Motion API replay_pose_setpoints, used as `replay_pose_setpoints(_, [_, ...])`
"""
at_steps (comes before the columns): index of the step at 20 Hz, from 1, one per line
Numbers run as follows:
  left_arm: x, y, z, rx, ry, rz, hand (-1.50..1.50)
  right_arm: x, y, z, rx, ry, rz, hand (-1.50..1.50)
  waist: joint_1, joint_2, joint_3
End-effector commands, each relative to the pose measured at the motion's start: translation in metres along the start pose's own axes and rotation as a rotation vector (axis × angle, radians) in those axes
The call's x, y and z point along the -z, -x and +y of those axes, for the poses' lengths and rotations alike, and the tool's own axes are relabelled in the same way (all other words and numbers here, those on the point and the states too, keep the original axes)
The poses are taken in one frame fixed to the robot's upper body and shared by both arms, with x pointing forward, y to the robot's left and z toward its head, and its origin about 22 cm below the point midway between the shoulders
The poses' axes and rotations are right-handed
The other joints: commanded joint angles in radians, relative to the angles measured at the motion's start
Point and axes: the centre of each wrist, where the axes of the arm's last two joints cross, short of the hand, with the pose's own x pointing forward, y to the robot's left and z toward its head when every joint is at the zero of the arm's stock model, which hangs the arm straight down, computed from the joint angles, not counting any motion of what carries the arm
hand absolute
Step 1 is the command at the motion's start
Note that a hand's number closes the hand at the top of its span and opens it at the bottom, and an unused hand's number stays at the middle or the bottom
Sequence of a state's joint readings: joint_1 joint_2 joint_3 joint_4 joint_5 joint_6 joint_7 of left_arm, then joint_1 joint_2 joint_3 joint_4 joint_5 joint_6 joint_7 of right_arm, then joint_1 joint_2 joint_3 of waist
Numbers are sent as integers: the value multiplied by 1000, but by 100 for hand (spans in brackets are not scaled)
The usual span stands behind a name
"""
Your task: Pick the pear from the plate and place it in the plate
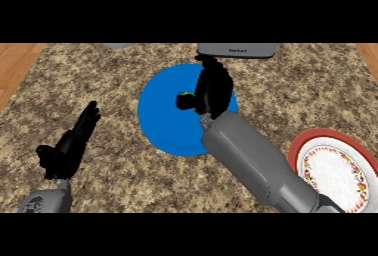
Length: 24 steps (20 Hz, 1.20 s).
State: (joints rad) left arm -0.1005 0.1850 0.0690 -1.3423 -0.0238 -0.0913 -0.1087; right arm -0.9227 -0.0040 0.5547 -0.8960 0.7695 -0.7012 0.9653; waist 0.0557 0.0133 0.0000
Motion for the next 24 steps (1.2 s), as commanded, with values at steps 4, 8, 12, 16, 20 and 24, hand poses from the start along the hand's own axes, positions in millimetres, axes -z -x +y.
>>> replay_pose_setpoints(4, [-2,-1,12,0,-26,-1,0,9,2,-4,282,155,45,-150,-21,-7,1])
replay_pose_setpoints(8, [-6,2,6,-17,-31,21,0,2,15,-10,454,218,78,-150,-38,-11,1])
replay_pose_setpoints(12, [-10,1,18,-6,-33,27,0,-16,38,-19,597,230,103,-150,-49,-13,2])
replay_pose_setpoints(16, [-13,11,9,0,-59,23,0,-39,91,-48,617,205,44,-150,-65,-14,2])
replay_pose_setpoints(20, [-6,0,20,13,-63,24,0,-56,140,-84,596,171,-10,-150,-66,-12,3])
replay_pose_setpoints(24, [-13,5,7,-14,-68,18,0,-64,174,-96,599,150,-48,-150,-58,-12,2])
